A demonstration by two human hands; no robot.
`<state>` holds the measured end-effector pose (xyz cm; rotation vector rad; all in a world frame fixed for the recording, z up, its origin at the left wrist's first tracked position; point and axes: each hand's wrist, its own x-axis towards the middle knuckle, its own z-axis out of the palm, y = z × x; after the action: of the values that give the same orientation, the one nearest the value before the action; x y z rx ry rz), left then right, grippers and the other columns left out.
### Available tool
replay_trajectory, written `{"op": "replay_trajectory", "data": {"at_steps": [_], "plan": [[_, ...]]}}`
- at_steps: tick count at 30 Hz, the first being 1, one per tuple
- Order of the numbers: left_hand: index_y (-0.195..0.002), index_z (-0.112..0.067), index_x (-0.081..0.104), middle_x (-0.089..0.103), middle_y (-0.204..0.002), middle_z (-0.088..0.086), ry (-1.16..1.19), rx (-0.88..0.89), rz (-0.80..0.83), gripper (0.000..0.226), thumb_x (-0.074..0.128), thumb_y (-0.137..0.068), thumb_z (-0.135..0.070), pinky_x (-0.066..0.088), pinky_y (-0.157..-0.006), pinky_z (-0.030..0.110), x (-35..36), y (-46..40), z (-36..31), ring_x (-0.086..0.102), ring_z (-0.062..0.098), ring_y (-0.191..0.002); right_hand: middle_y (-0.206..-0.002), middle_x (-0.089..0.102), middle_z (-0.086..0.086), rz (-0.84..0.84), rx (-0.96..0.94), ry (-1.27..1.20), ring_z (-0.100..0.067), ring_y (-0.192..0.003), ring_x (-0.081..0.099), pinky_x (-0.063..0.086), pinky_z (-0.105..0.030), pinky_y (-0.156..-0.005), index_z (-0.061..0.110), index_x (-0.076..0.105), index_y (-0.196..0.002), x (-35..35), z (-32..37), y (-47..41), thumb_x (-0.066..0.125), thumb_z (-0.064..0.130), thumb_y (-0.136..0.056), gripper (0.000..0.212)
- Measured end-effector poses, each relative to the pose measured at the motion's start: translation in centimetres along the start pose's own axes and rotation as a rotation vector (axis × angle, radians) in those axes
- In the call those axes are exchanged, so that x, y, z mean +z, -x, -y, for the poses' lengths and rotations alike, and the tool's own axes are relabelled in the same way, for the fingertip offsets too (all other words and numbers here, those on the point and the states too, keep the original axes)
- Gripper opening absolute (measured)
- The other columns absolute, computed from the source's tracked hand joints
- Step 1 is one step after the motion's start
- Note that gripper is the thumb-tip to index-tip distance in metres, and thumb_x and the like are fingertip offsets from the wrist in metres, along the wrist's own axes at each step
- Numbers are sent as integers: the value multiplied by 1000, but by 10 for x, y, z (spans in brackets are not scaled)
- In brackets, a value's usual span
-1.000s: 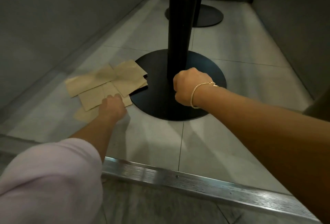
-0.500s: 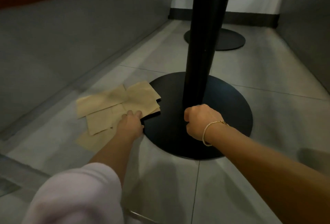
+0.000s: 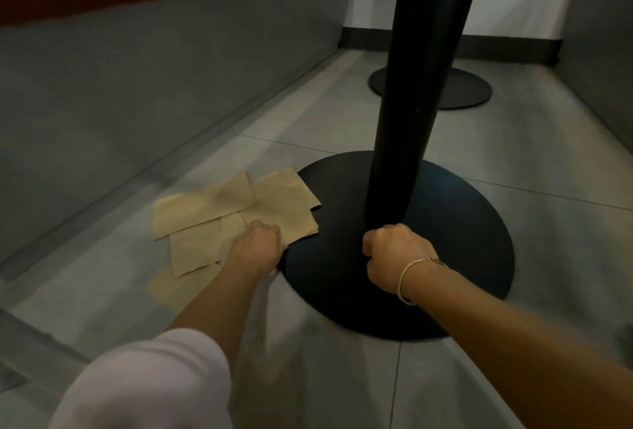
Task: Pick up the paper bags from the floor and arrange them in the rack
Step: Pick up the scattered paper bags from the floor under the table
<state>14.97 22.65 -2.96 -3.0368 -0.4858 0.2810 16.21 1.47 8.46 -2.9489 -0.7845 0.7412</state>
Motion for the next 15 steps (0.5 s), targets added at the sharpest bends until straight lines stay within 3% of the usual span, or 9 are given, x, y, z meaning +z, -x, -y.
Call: {"op": "replay_trajectory", "data": {"at_steps": [5,15], "plan": [[-116,-3,46,60,-110,16,-24,-17,5,24,38,-98,-16,40,-68,32,-1,-1,-4,59,30,-98,-137,40,-12,25,-21,11,-26,-126,40,43,-39,-102,15,43,-135,5,13,-8,53,23,-93,43],[-123,-8,48,61,-109,15,11,32,-16,32,48,-91,-9,44,-76,33,-4,20,1,59,30,-100,-136,41,-11,61,-54,50,-26,-125,42,43,-38,-102,16,43,-134,19,19,-13,53,23,-93,43]]}}
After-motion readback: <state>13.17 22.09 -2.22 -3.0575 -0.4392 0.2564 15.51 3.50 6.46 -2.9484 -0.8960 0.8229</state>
